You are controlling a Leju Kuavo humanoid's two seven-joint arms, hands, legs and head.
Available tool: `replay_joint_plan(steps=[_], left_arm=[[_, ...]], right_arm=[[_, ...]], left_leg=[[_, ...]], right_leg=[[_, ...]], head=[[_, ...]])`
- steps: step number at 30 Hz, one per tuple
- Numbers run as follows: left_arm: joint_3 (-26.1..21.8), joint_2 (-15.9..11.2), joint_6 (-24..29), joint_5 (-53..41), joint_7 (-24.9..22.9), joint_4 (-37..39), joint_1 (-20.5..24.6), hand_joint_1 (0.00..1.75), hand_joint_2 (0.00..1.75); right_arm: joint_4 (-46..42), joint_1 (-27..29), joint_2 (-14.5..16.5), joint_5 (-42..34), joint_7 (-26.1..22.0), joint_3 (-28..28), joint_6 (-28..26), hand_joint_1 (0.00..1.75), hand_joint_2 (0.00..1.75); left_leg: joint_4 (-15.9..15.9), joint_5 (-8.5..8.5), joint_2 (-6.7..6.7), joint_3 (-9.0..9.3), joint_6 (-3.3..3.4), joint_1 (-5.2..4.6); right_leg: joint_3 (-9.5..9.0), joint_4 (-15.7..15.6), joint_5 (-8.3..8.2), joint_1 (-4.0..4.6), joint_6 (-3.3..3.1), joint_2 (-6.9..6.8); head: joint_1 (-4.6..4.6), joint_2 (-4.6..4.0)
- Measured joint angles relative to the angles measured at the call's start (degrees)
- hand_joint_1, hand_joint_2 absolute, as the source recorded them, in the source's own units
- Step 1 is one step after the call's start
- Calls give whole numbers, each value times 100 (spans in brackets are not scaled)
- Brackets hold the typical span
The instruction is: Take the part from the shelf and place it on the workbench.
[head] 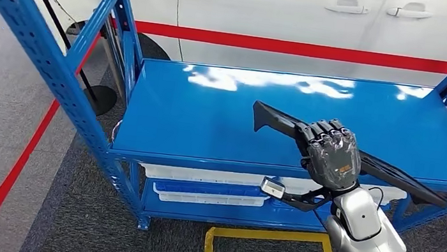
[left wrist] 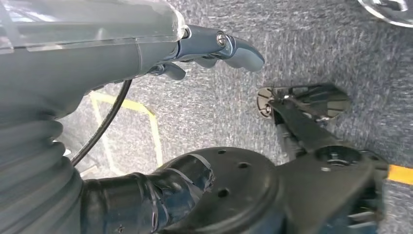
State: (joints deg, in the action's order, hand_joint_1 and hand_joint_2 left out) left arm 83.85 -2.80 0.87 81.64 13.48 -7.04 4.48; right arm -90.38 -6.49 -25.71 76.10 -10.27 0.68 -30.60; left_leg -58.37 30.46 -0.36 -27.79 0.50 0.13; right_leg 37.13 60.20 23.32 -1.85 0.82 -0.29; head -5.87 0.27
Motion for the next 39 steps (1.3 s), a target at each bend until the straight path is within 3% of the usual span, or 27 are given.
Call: replay_joint_plan(steps=[3, 4, 5, 7, 8, 9, 10, 12, 14, 16, 18, 19, 21, 23, 24, 25, 26, 28, 30, 32, 34, 35, 36, 38, 39], left_arm=[[4, -3, -4, 3, 12, 0, 3, 0, 175], [5, -3, -6, 4, 16, 0, 3, 0, 175], [5, -2, -7, 4, 20, 0, 2, 0, 175], [6, -1, -8, 4, 23, 0, 1, 0, 175], [6, -1, -8, 4, 24, 0, -1, 0, 175], [7, -1, -9, 4, 24, 0, -3, 0, 175], [7, -2, -9, 5, 25, 0, -3, 0, 175], [8, -3, -10, 8, 27, 0, 2, 0, 175], [8, 1, -15, 14, 31, 0, 6, 0, 175], [8, 4, -23, 24, 34, 0, 3, 0, 175], [8, 1, -26, 36, 36, 0, -7, 0, 175], [9, -2, -26, 39, 36, 0, -11, 0, 175], [12, -5, -29, 41, 36, 0, -17, 0, 175], [12, -4, -33, 41, 37, 0, -16, 0, 175], [12, -5, -33, 41, 37, 0, -14, 0, 175], [12, -5, -33, 41, 38, 0, -12, 0, 175], [12, -7, -33, 41, 38, 0, -12, 0, 175], [12, -10, -33, 41, 38, 0, -7, 0, 175], [12, -17, -32, 41, 39, 0, 1, 0, 175], [12, -21, -31, 41, 40, 0, 5, 0, 175], [13, -18, -31, 41, 39, 0, 2, 0, 175], [14, -15, -32, 41, 38, 0, 3, 0, 175], [15, -14, -32, 41, 38, 0, 3, 0, 175], [18, -14, -32, 41, 38, 0, 4, 0, 175], [18, -14, -32, 41, 38, 0, 3, 0, 175]], right_arm=[[-124, 22, -8, -98, -77, -43, 0, 175, 175], [-151, 28, -12, -117, -91, -54, 0, 175, 175], [-172, 33, -16, -126, -99, -63, 0, 175, 175], [-192, 44, -21, -134, -101, -76, 0, 175, 175], [-197, 50, -23, -147, -102, -79, 0, 175, 175], [-198, 55, -26, -168, -104, -79, 0, 175, 175], [-200, 57, -27, -194, -106, -79, 0, 175, 175], [-212, 53, -34, -253, -123, -80, 0, 175, 175], [-248, 47, -60, -313, -155, -83, 0, 175, 175], [-288, 41, -96, -368, -184, -89, 0, 175, 175], [-305, 34, -118, -404, -199, -92, 0, 175, 175], [-311, 29, -121, -413, -205, -93, 0, 175, 175], [-329, 20, -125, -421, -217, -94, 0, 175, 175], [-342, 21, -126, -423, -225, -95, 0, 175, 175], [-343, 24, -126, -423, -228, -95, 0, 175, 175], [-343, 28, -126, -423, -229, -95, 0, 175, 175], [-343, 32, -126, -423, -229, -95, 0, 175, 175], [-345, 36, -126, -423, -230, -95, 0, 175, 175], [-355, 36, -126, -423, -230, -98, 0, 175, 175], [-365, 35, -127, -424, -230, -103, 0, 175, 175], [-367, 37, -130, -424, -230, -106, 0, 175, 175], [-367, 37, -134, -424, -230, -108, 0, 175, 175], [-366, 37, -137, -423, -231, -112, 0, 175, 175], [-365, 39, -141, -423, -232, -118, 0, 175, 175], [-364, 41, -141, -423, -232, -119, 0, 175, 175]], left_leg=[[95, -137, 16, -78, 104, -13], [131, -208, 32, -112, 156, -4], [162, -285, 51, -159, 204, 5], [168, -405, 76, -303, 265, -10], [157, -461, 82, -386, 274, -23], [141, -512, 85, -470, 275, -34], [114, -562, 86, -561, 271, -44], [30, -640, 87, -734, 247, -49], [-59, -699, 83, -867, 195, -61], [-93, -773, 80, -923, 127, -66], [-98, -826, 69, -949, 58, -63], [-164, -731, 60, -996, 22, -58], [-589, -244, 44, -1153, -45, -29], [-1287, 276, 43, -1312, -99, 4], [-1555, 366, 43, -1324, -118, 17], [-1664, 320, 44, -1253, -130, 28], [-1577, 179, 44, -1086, -135, 35], [-907, -70, 43, -517, -118, 43], [-139, -28, 32, -10, -61, 17], [156, 22, 19, 117, 20, -30], [197, -108, 30, 53, 119, -25], [223, -187, 44, 7, 173, -17], [242, -266, 64, -54, 223, -8], [220, -395, 91, -231, 289, -28], [200, -455, 97, -327, 301, -39]], right_leg=[[23, -53, -89, -7, 120, 3], [63, 20, 17, -5, 139, 8], [135, 206, 228, -2, 147, 14], [320, 853, 794, 5, 150, 20], [379, 1179, 972, 7, 158, 22], [373, 1385, 1023, 10, 165, 23], [272, 1409, 951, 11, 168, 22], [-197, 915, 699, 13, 151, 22], [-677, 222, 679, 45, 105, 25], [-808, -64, 737, 88, 43, 31], [-727, -93, 641, 73, -41, 21], [-673, -107, 578, 58, -92, 10], [-529, -124, 444, 33, -167, -13], [-357, -120, 313, 35, -188, -18], [-270, -113, 244, 35, -180, -18], [-181, -105, 176, 32, -167, -18], [-101, -94, 113, 27, -149, -17], [34, -73, 4, 16, -105, -18], [95, -71, -97, 13, -39, -26], [101, -115, -217, 7, 47, -39], [131, -130, -247, -6, 115, -33], [177, -43, -120, -7, 131, -23], [251, 153, 114, -6, 137, -13], [418, 826, 694, 5, 139, 2], [470, 1162, 864, 8, 145, 5]], head=[[-1, -1], [-2, -1], [-3, -1], [-5, -1], [-4, -1], [-3, -1], [-3, -1], [-3, -1], [-2, 0], [-5, 0], [-9, 0], [-8, 0], [-4, -1], [-2, -1], [-2, -1], [-2, -1], [-2, -1], [-1, -1], [-2, 1], [-2, 2], [-3, 1], [-5, 1], [-6, 0], [-6, -1], [-5, 0]])
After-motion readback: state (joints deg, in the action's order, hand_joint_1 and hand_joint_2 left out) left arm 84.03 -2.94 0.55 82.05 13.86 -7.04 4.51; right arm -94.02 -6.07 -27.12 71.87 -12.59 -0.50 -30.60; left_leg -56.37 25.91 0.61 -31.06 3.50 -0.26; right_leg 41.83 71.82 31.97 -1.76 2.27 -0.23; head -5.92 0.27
